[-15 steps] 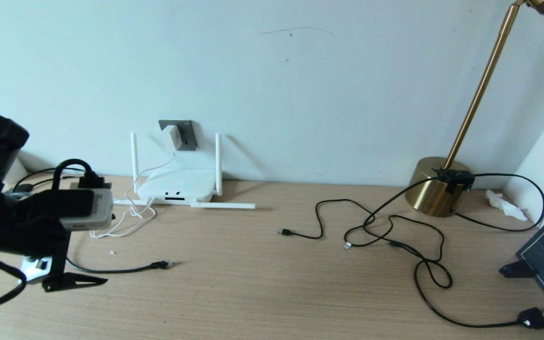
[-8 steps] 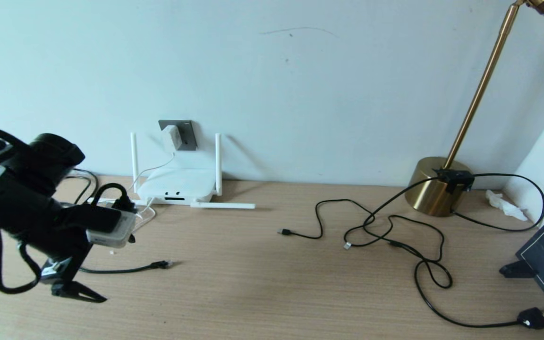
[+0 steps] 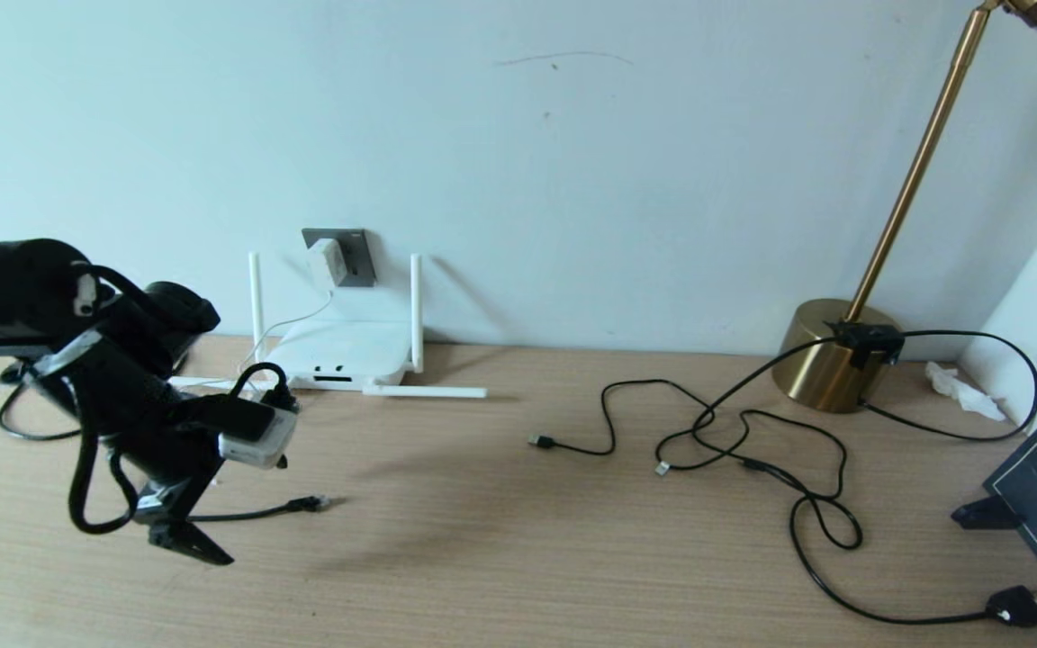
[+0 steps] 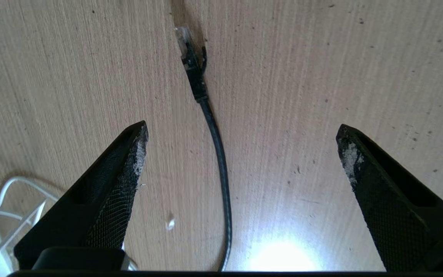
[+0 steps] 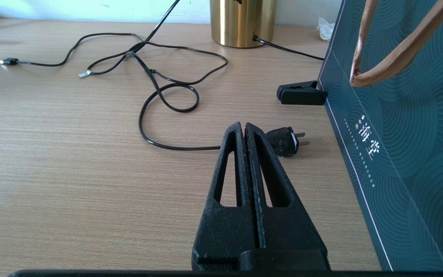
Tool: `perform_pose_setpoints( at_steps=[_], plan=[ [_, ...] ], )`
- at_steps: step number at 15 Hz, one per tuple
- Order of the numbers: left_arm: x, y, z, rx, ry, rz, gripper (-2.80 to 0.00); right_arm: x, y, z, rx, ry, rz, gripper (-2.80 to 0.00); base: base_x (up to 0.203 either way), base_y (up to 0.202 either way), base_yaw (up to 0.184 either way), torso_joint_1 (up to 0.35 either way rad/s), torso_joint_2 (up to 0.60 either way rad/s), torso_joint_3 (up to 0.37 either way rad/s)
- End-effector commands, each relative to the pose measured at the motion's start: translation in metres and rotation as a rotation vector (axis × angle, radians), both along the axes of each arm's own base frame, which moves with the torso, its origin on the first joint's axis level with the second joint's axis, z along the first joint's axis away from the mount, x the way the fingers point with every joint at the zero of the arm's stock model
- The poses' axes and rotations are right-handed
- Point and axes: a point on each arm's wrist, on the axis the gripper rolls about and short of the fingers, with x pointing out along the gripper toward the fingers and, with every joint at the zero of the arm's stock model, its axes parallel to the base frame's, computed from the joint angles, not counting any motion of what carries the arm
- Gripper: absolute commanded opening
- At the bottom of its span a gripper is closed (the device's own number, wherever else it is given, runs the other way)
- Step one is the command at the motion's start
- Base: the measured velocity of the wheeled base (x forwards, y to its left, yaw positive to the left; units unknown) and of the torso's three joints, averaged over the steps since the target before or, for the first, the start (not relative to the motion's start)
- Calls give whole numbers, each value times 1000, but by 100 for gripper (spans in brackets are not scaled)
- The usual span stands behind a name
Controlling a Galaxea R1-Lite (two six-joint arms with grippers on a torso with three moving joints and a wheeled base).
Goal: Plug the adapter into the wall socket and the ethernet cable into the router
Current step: Pick up cable
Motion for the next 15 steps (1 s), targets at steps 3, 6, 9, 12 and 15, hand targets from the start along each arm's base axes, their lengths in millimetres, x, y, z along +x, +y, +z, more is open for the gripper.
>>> perform_pose_setpoints(
  at_steps=[3,6,9,12,15],
  plan=[
    [17,-12,-16,-1,42,-36,0,1,0,-3,0,10,0,-280,0,0,0,0,0,0],
    [28,-13,-25,5,57,-38,0,1,0,-3,0,10,0,-280,0,0,0,0,0,0],
    [32,-13,-27,7,59,-38,0,1,0,-3,0,10,0,-280,0,0,0,0,0,0],
    [37,-13,-25,7,43,-35,0,1,0,-3,0,10,0,-280,0,0,0,0,0,0],
    [38,-12,-28,5,53,-23,0,1,0,-3,0,10,0,-280,0,0,0,0,0,0]
  ],
)
